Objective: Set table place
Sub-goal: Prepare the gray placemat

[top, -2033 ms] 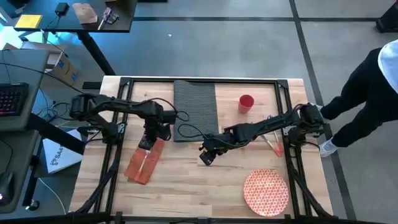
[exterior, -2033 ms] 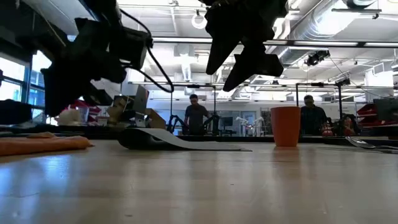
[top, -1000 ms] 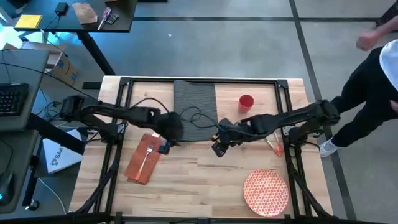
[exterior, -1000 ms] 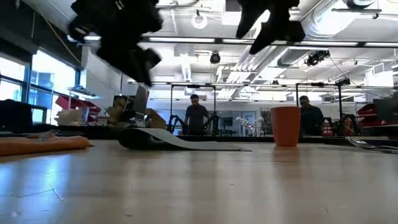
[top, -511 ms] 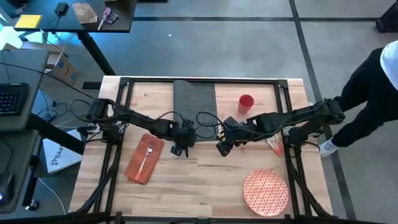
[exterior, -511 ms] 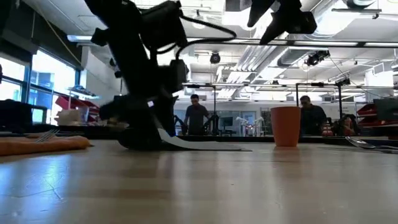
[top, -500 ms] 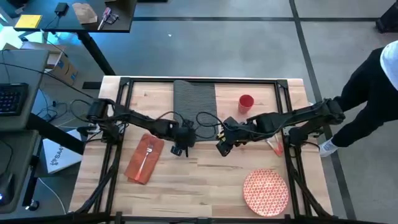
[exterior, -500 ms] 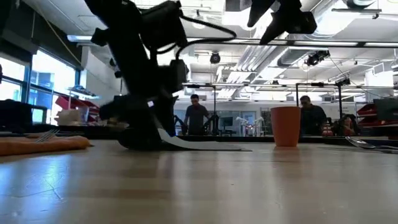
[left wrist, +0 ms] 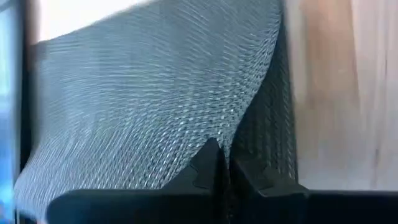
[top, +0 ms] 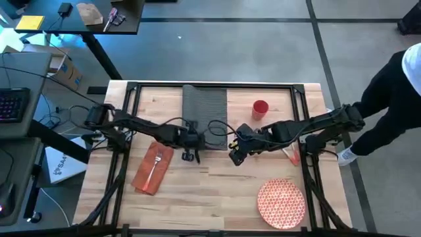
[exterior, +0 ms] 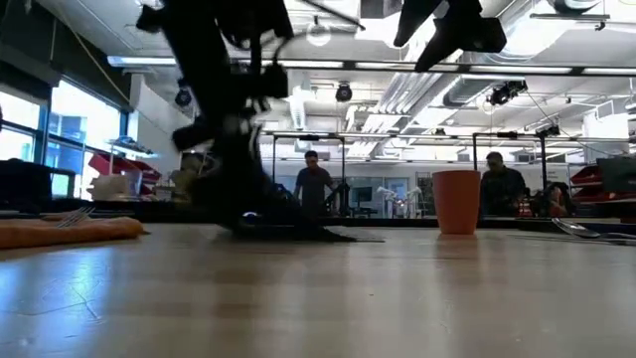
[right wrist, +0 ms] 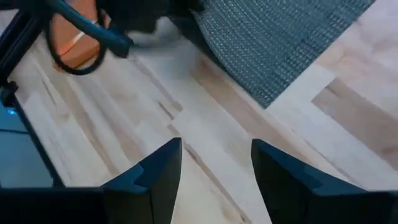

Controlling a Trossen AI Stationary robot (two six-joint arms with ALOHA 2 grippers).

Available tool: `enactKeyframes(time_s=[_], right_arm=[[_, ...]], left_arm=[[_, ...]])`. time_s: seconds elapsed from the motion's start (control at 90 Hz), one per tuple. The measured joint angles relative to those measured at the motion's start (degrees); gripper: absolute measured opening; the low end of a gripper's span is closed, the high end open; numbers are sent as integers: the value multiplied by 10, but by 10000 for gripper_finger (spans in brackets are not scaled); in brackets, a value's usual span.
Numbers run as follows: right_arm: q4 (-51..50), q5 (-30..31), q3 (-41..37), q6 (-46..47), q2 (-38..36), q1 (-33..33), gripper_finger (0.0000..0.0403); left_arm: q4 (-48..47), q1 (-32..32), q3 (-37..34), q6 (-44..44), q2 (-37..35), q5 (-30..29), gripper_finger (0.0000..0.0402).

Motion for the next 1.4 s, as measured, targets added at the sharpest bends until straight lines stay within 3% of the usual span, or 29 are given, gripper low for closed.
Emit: enactKeyframes(time_s=[0.222, 0.389, 0.522, 0.7, 0.833, 1.033, 1.233, 1.4], right_arm=[[21, -12, 0, -9, 48, -14, 177], [103, -39, 0, -31, 105, -30, 177], [196, -39, -1, -35, 158, -45, 176], [331, -52, -1, -36, 228, -56, 142], [388, -43, 0, -46, 273, -57, 93], [395, -26, 0, -45, 322, -66, 10], [385, -85, 3, -4, 357, -68, 3], [265, -102, 4, 37, 336, -45, 1]], left_arm=[[-6, -33, -21, -270, -142, -112, 0], [4, -70, -99, -447, -217, -194, 0], [61, -102, -167, -539, -252, -236, 0], [166, -151, -214, -527, -303, -301, 0], [185, -173, -224, -496, -330, -311, 0], [193, -190, -241, -511, -348, -328, 0], [198, -201, -249, -538, -354, -369, 0], [199, -206, -249, -519, -356, -373, 1]])
